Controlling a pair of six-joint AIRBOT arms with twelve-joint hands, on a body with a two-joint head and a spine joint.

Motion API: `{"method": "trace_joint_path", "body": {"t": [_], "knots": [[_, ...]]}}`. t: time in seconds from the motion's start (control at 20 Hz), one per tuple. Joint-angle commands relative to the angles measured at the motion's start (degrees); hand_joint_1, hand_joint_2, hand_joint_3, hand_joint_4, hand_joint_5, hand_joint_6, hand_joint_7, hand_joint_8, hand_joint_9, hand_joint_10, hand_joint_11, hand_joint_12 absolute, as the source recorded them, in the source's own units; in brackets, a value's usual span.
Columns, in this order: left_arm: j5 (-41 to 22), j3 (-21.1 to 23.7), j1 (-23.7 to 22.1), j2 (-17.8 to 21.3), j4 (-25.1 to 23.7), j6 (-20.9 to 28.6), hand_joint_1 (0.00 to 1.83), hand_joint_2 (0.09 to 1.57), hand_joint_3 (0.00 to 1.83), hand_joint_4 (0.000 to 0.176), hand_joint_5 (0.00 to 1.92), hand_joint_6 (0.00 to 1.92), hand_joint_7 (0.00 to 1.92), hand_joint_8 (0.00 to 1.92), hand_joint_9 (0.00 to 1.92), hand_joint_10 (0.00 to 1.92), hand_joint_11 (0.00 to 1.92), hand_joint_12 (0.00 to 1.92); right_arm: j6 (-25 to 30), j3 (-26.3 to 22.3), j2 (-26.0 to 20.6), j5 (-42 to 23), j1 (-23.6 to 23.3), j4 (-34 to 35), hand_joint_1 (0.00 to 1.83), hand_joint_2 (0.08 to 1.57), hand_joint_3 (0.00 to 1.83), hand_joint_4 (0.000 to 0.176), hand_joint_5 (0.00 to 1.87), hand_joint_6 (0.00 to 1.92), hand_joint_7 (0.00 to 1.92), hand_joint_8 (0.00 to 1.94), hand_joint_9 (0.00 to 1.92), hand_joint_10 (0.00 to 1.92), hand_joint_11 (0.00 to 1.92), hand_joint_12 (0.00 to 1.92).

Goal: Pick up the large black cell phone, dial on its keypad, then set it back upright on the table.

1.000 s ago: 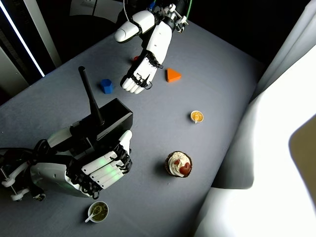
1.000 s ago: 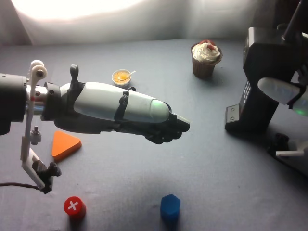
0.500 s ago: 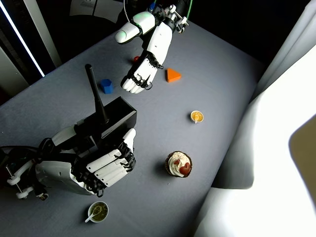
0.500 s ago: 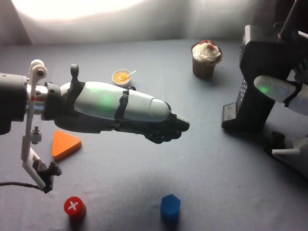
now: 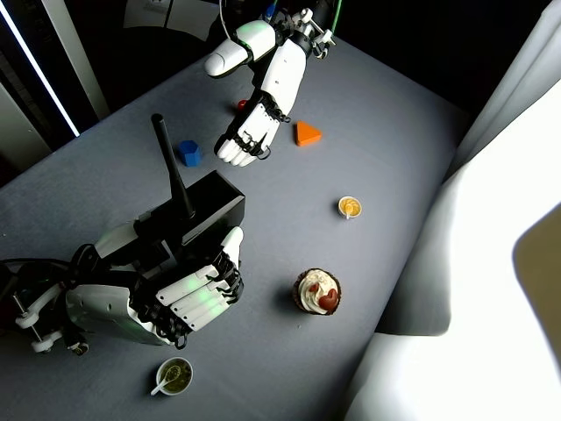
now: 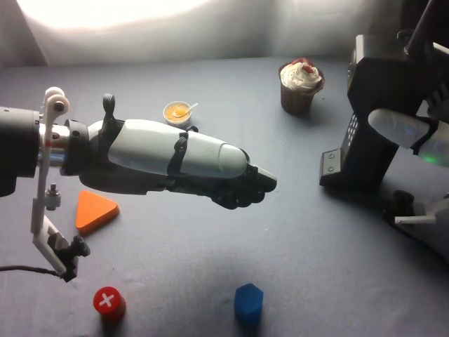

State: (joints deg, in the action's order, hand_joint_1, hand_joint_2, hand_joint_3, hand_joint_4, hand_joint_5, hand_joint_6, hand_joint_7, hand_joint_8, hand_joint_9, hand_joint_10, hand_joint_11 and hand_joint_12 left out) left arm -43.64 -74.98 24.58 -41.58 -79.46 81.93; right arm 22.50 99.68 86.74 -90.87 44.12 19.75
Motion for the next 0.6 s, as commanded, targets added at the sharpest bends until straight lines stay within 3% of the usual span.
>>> {"method": "trace_joint_path", "body": {"t": [0.0,0.05,0.2,0.25,0.3,0.35,0.4,0.45,0.5,0.55], "knots": [[-3.24,0.3,-1.02,0.06,3.92,0.32,0.0,1.22,0.0,0.024,0.22,0.0,0.25,0.0,0.21,0.0,0.0,0.42,1.16,0.43,-0.76,-7.2,-0.25,0.95,1.38,1.17,0.0,0.0,0.79,1.11,0.79,1.25,0.88,1.31,0.84,1.29],[-3.24,0.28,-1.02,0.06,3.92,0.32,0.0,1.22,0.0,0.024,0.23,0.0,0.26,0.0,0.22,0.0,0.0,0.44,1.16,0.39,-0.75,-7.2,-0.23,0.95,1.37,1.17,0.0,0.0,0.81,1.09,0.8,1.23,0.9,1.3,0.86,1.17],[-3.24,0.21,-1.02,0.08,3.93,0.33,0.0,1.22,0.0,0.024,0.23,0.0,0.27,0.0,0.21,0.0,0.0,0.42,1.16,0.32,-0.72,-7.2,-0.22,0.94,1.35,1.18,0.0,0.0,0.79,1.13,0.78,1.25,0.86,1.35,0.8,1.19],[-3.24,0.2,-1.02,0.08,3.94,0.33,0.0,1.22,0.0,0.023,0.23,0.0,0.27,0.0,0.22,0.01,0.0,0.44,1.16,0.32,-0.72,-7.19,-0.18,0.93,1.21,1.2,0.0,0.0,0.81,1.17,0.82,1.28,0.79,0.99,0.74,1.23],[-3.22,0.18,-1.02,0.08,3.99,0.33,0.0,1.22,0.0,0.023,0.24,0.0,0.28,0.0,0.23,0.01,0.0,0.46,1.16,0.32,-0.74,-7.19,-0.13,0.92,1.14,1.19,0.0,0.0,0.83,1.18,0.74,0.7,0.73,0.8,0.62,1.3],[-3.21,0.15,-1.02,0.07,4.05,0.34,0.0,1.22,0.0,0.022,0.24,0.0,0.27,0.0,0.23,0.0,0.0,0.47,1.16,0.32,-0.76,-7.19,-0.1,0.9,1.13,1.18,0.0,0.0,0.84,1.18,0.79,0.36,0.74,0.67,0.56,1.34],[-3.21,0.11,-1.02,0.07,4.06,0.35,0.0,1.22,0.0,0.023,0.24,0.0,0.28,0.0,0.23,0.0,0.0,0.5,1.15,0.31,-0.8,-7.19,-0.06,0.85,1.12,1.17,0.0,0.0,0.86,1.15,0.83,0.17,0.74,0.55,0.54,1.3],[-3.21,0.07,-1.02,0.07,4.06,0.35,0.0,1.22,0.0,0.024,0.26,0.0,0.29,0.0,0.25,0.01,0.0,0.54,1.15,0.31,-0.84,-7.19,-0.04,0.81,1.1,1.12,0.0,0.0,0.75,0.54,0.81,0.07,0.7,0.45,0.49,1.27],[-3.21,0.03,-1.02,0.08,4.06,0.35,0.0,1.22,0.0,0.023,0.24,0.0,0.28,0.01,0.24,0.0,0.0,0.48,1.15,0.34,-0.92,-7.19,-0.04,0.76,1.09,1.1,0.0,0.0,0.78,0.24,0.81,0.03,0.73,0.38,0.47,1.24],[-3.21,0.01,-1.01,0.11,4.06,0.35,0.0,1.22,0.0,0.022,0.24,0.01,0.28,0.01,0.23,0.0,0.0,0.46,1.15,0.41,-0.96,-7.19,-0.03,0.74,1.07,1.08,0.0,0.0,0.8,0.09,0.79,0.01,0.71,0.29,0.42,1.23]]}}
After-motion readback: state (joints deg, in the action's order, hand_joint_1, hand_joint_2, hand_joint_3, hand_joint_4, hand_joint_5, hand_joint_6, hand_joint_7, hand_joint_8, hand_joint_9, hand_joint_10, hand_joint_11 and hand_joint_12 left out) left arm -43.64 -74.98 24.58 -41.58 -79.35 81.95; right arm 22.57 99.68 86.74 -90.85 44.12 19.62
